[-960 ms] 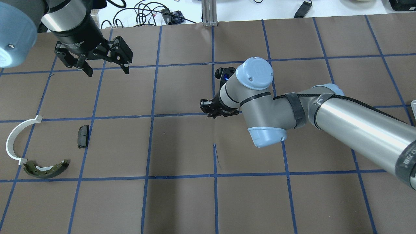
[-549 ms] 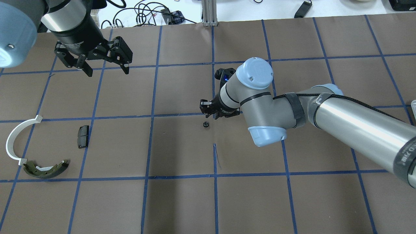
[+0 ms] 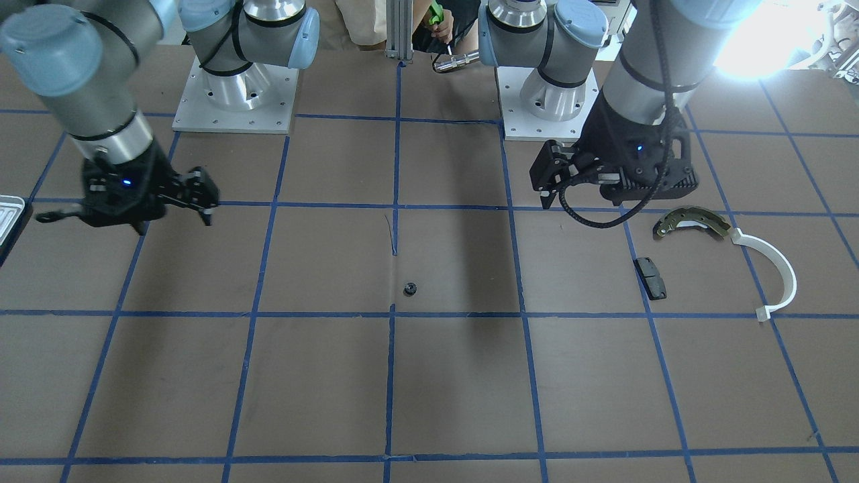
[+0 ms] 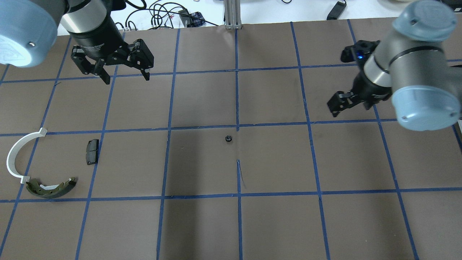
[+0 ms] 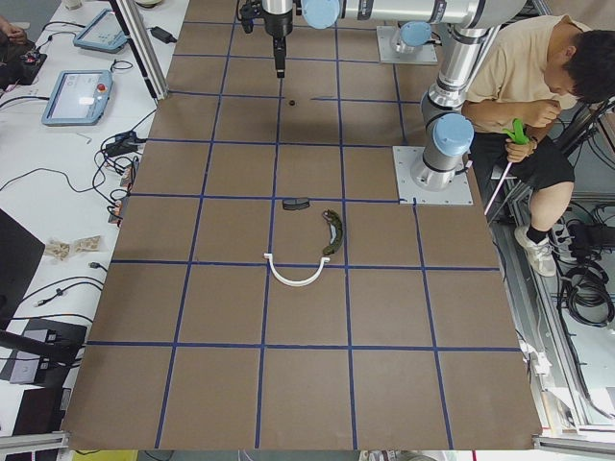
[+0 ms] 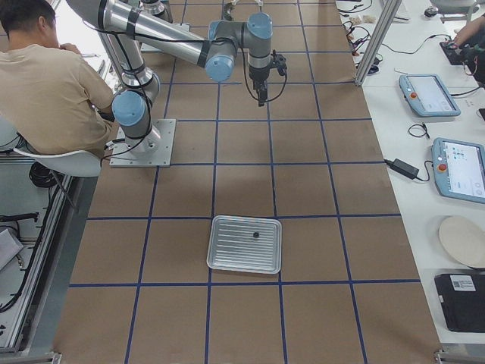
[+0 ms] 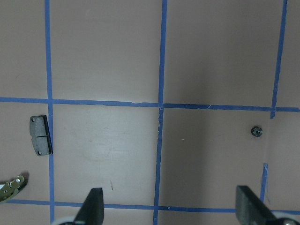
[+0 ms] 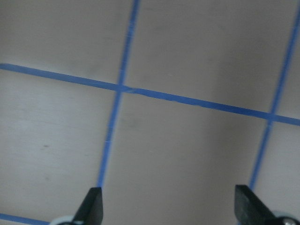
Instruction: Place bearing gear from tray to pile
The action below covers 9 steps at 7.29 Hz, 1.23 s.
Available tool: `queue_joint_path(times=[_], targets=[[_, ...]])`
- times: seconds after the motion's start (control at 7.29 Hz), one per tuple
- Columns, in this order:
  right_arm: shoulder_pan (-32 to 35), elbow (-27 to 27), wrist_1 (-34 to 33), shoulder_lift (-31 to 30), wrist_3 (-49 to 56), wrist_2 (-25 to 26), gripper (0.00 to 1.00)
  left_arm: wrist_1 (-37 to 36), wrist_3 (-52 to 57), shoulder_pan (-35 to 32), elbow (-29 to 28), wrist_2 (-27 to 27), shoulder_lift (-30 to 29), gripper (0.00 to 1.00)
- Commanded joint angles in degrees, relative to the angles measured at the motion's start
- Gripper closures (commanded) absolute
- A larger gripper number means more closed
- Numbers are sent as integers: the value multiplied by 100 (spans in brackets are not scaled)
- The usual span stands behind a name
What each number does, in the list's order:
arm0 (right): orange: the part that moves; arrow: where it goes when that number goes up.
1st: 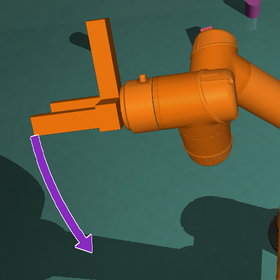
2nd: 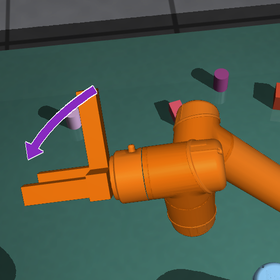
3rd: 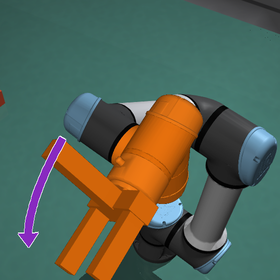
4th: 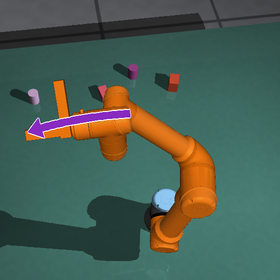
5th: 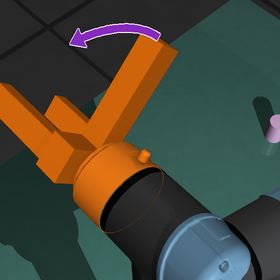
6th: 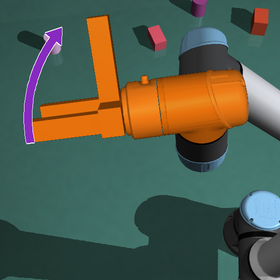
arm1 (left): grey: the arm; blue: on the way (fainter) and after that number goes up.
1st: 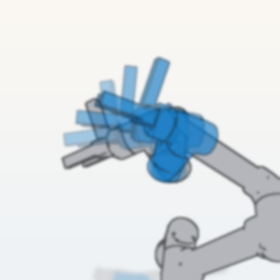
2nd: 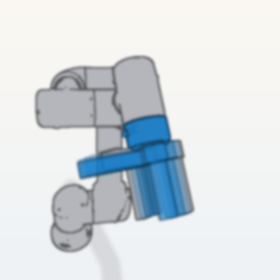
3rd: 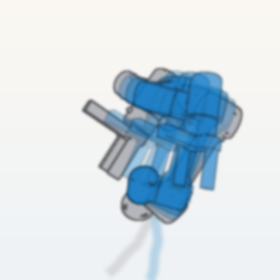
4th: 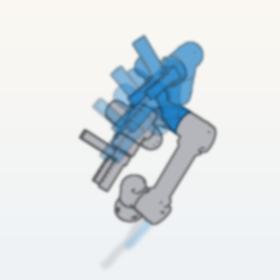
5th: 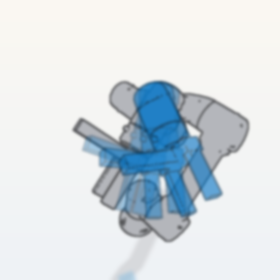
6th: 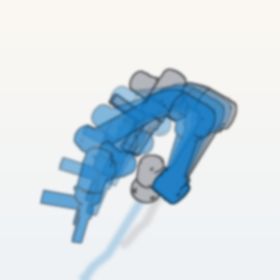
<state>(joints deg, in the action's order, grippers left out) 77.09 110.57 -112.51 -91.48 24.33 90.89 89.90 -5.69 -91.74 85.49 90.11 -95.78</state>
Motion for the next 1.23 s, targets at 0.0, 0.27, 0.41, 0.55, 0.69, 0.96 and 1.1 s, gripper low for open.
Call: queue_joint_path(times=[0.0,0.27,0.41,0.55,0.69,0.96,1.1], targets=[[-1698,-80,36,-116,1333,395,0,-530,-527,-919,82,-90,-509,0],[-3035,-97,-566,425,3541,-33,0,-1828,-1545,-1608,684,-90,-1089,0],[-3564,-202,-1197,1012,4413,-227,0,-3002,-1923,-1750,1280,-186,-1370,0],[-3873,-577,-1534,1749,5083,-369,0,-3840,-2206,-1847,1756,-300,-1591,0],[-4007,-1164,-1511,2469,5220,-422,0,-4179,-2235,-1952,1969,-292,-1750,0],[-4026,-1617,-1415,3073,5397,-388,0,-4209,-2604,-2147,1910,-222,-2075,0],[-4026,-1583,-1380,3118,5641,-344,4,-4252,-2621,-2147,1910,-39,-2163,0]])
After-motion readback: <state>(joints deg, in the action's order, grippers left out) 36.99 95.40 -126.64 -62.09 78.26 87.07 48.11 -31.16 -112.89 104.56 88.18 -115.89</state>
